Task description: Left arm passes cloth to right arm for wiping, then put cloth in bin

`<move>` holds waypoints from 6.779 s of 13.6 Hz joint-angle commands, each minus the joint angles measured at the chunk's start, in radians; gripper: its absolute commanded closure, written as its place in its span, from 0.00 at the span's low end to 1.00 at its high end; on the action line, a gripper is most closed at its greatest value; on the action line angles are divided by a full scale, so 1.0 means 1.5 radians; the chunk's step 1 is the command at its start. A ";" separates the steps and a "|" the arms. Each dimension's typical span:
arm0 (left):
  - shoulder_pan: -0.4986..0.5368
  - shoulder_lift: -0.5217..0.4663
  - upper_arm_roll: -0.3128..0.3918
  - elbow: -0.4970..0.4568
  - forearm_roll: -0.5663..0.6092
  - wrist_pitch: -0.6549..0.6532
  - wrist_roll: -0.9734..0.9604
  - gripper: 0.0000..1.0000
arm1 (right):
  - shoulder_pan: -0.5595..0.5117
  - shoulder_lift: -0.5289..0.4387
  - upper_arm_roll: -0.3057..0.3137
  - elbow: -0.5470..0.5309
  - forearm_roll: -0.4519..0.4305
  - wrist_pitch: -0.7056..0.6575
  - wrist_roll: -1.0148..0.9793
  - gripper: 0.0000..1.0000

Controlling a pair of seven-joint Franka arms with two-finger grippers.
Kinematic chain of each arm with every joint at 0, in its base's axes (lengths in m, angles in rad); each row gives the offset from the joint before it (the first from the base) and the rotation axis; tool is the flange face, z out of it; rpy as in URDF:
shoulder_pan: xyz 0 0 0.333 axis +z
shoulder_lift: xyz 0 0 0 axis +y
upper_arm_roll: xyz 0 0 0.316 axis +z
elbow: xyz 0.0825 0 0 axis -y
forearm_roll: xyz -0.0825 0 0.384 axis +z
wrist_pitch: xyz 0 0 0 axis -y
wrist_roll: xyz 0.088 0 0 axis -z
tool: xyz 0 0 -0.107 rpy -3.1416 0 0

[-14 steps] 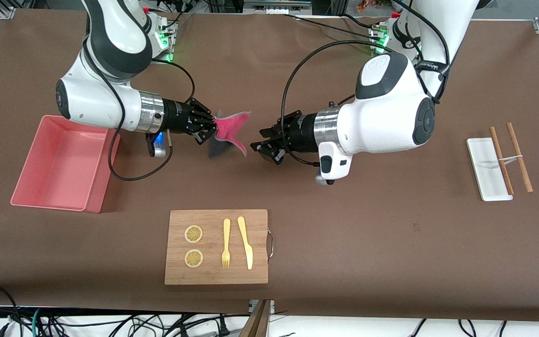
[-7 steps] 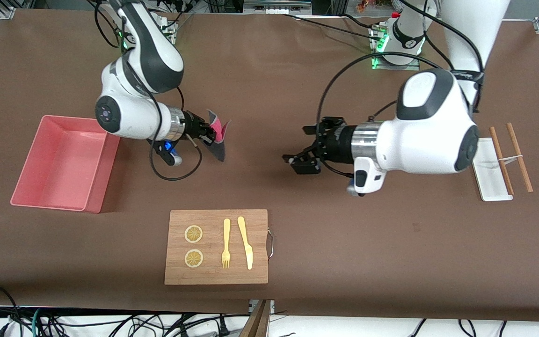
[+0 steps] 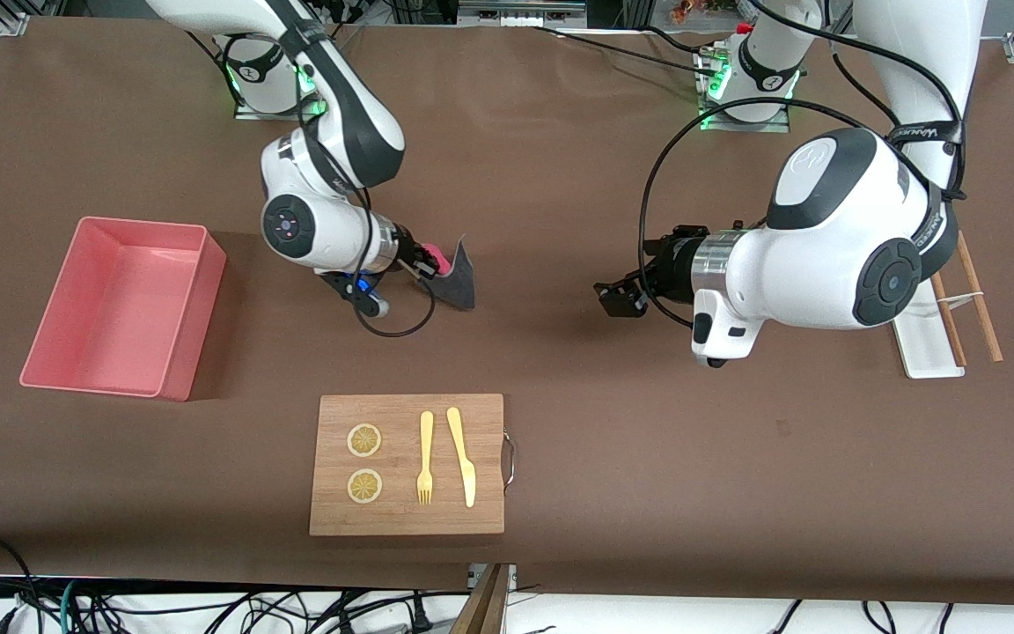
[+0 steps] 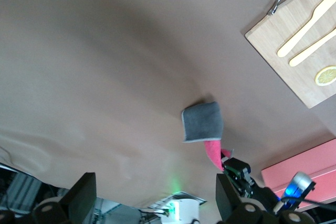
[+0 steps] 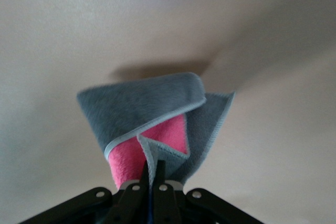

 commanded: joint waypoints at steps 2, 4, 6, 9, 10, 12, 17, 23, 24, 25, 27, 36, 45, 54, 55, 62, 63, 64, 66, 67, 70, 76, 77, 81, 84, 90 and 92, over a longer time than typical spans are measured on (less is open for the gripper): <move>0.021 -0.053 -0.004 -0.063 0.126 0.007 0.116 0.00 | 0.008 0.050 -0.002 0.005 -0.006 0.041 -0.041 1.00; 0.030 -0.072 0.002 -0.091 0.164 0.007 0.237 0.00 | 0.002 0.071 -0.007 0.005 -0.011 0.051 -0.085 1.00; 0.093 -0.110 0.002 -0.137 0.175 0.002 0.359 0.00 | -0.033 0.081 -0.010 0.005 -0.013 0.047 -0.150 1.00; 0.175 -0.242 0.002 -0.261 0.224 0.004 0.559 0.00 | -0.097 0.079 -0.034 0.005 -0.045 0.003 -0.277 1.00; 0.188 -0.280 0.002 -0.285 0.238 0.004 0.594 0.00 | -0.104 0.073 -0.053 0.006 -0.075 -0.033 -0.310 1.00; 0.215 -0.339 0.002 -0.316 0.267 0.007 0.657 0.00 | -0.107 0.062 -0.107 0.015 -0.126 -0.099 -0.385 1.00; 0.240 -0.530 0.002 -0.563 0.313 0.181 0.687 0.00 | -0.107 0.051 -0.169 0.031 -0.225 -0.124 -0.522 1.00; 0.260 -0.477 0.004 -0.518 0.312 0.228 0.685 0.00 | -0.066 0.059 -0.153 0.043 -0.237 -0.111 -0.461 1.00; 0.268 -0.460 0.004 -0.501 0.312 0.226 0.686 0.00 | -0.044 0.066 -0.144 0.043 -0.237 -0.095 -0.414 1.00; 0.274 -0.444 0.004 -0.484 0.312 0.225 0.687 0.00 | -0.019 0.076 -0.142 0.043 -0.238 -0.072 -0.363 1.00; 0.278 -0.440 0.004 -0.472 0.312 0.222 0.685 0.00 | 0.032 0.092 -0.141 0.047 -0.236 -0.033 -0.272 1.00; 0.293 -0.418 0.003 -0.393 0.314 0.131 0.683 0.00 | 0.133 0.138 -0.093 0.153 -0.095 0.020 -0.033 1.00; 0.295 -0.389 -0.007 -0.367 0.319 0.103 0.689 0.00 | 0.103 0.193 -0.092 0.148 0.025 0.081 -0.105 1.00; 0.295 -0.379 -0.005 -0.354 0.318 0.102 0.689 0.00 | -0.056 0.183 -0.195 0.141 -0.111 -0.123 -0.500 1.00; 0.295 -0.379 -0.005 -0.354 0.318 0.102 0.688 0.00 | -0.057 0.181 -0.217 0.141 -0.111 -0.129 -0.541 1.00; 0.294 -0.364 -0.006 -0.341 0.314 0.103 0.685 0.00 | -0.055 0.061 -0.286 0.212 -0.116 -0.325 -0.581 1.00; 0.294 -0.360 -0.006 -0.332 0.310 0.103 0.684 0.00 | -0.056 0.052 -0.298 0.252 -0.129 -0.383 -0.586 1.00; 0.295 -0.348 -0.006 -0.321 0.308 0.103 0.684 0.00 | -0.056 0.048 -0.312 0.287 -0.143 -0.438 -0.592 1.00; 0.295 -0.340 -0.006 -0.306 0.308 0.102 0.684 0.00 | -0.056 0.045 -0.343 0.356 -0.160 -0.526 -0.624 1.00; 0.294 -0.340 -0.006 -0.305 0.309 0.102 0.684 0.00 | -0.057 0.045 -0.361 0.381 -0.165 -0.561 -0.647 1.00; 0.294 -0.334 -0.007 -0.304 0.308 0.103 0.684 0.00 | -0.057 0.045 -0.442 0.396 -0.209 -0.591 -0.792 1.00; 0.294 -0.332 -0.007 -0.297 0.308 0.102 0.684 0.00 | -0.141 0.096 -0.482 0.372 -0.251 -0.531 -0.962 1.00; 0.294 -0.331 -0.007 -0.297 0.308 0.102 0.684 0.00 | -0.144 0.102 -0.482 0.352 -0.250 -0.507 -0.963 1.00; 0.293 -0.320 -0.006 -0.282 0.309 0.102 0.684 0.00 | -0.139 0.114 -0.478 0.261 -0.237 -0.424 -0.955 1.00; 0.295 -0.313 -0.005 -0.273 0.309 0.102 0.685 0.00 | -0.133 0.121 -0.472 0.185 -0.189 -0.362 -0.945 1.00; 0.294 -0.312 -0.006 -0.258 0.308 0.056 0.685 0.00 | -0.140 0.153 -0.459 0.179 -0.128 -0.321 -0.943 0.00; 0.294 -0.311 -0.005 -0.256 0.308 0.055 0.685 0.00 | -0.134 0.149 -0.458 0.210 -0.126 -0.330 -0.938 0.00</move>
